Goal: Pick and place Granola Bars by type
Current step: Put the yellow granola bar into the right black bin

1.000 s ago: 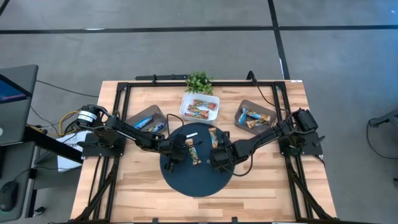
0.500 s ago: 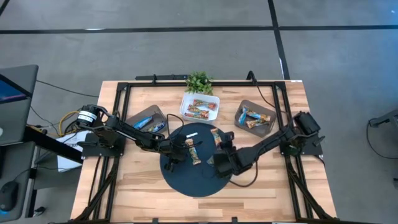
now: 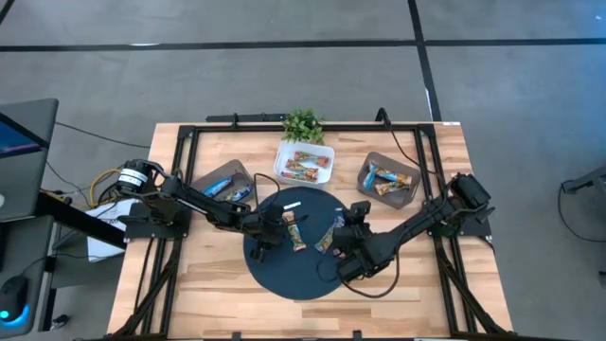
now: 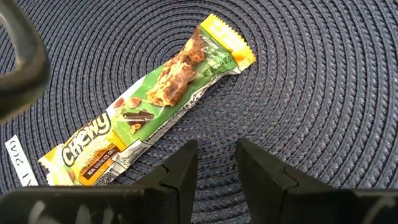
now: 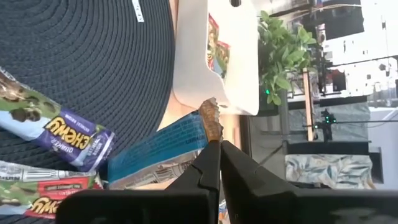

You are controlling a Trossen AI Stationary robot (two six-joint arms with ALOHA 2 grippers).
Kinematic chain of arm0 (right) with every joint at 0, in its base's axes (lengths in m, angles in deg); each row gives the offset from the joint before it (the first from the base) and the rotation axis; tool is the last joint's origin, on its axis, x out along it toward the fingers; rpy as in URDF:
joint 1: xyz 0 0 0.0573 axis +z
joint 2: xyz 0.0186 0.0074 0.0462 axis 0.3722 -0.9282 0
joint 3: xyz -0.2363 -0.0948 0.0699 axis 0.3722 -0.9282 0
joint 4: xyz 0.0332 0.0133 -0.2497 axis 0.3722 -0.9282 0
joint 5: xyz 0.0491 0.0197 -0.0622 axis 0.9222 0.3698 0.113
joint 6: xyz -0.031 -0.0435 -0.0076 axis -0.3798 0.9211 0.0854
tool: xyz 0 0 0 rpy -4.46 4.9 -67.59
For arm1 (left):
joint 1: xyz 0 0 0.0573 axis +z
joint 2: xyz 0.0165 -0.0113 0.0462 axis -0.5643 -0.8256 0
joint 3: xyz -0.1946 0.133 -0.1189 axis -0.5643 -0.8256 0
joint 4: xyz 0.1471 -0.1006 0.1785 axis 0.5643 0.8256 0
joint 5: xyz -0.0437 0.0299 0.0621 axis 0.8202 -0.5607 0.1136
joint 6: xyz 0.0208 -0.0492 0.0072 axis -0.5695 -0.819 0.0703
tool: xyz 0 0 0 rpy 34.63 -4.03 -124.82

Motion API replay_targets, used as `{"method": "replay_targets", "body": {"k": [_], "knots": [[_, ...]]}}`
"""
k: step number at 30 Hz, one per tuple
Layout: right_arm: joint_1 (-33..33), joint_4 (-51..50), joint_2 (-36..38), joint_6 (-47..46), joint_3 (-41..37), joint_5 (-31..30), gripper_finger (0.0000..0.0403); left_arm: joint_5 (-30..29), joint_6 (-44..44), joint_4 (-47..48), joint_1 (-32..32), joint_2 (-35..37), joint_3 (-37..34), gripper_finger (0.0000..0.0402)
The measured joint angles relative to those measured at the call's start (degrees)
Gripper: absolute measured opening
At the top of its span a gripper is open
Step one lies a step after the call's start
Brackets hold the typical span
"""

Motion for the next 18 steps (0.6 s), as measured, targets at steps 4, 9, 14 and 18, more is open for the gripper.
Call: {"method": "replay_targets", "body": {"k": [4,9,14,18], "knots": [[0.0,-0.4,0.0,-0.1,0.0,-1.4,0.0000,-0.3,0.0,0.0,0.0,0.0,0.0,0.0107],[0.0,-6.0,0.0,-6.2,0.0,-2.8,0.0000,-0.4,0.0,0.0,0.0,0.0,0.0,0.0107],[-0.2,-17.2,0.0,-18.8,0.0,-2.8,0.0000,-0.4,0.0,0.0,0.0,0.0,0.0,0.0107],[-0.2,-27.2,0.0,-32.0,0.0,-2.9,0.0000,-0.4,0.0,0.0,0.0,0.0,0.0,0.0107]]}}
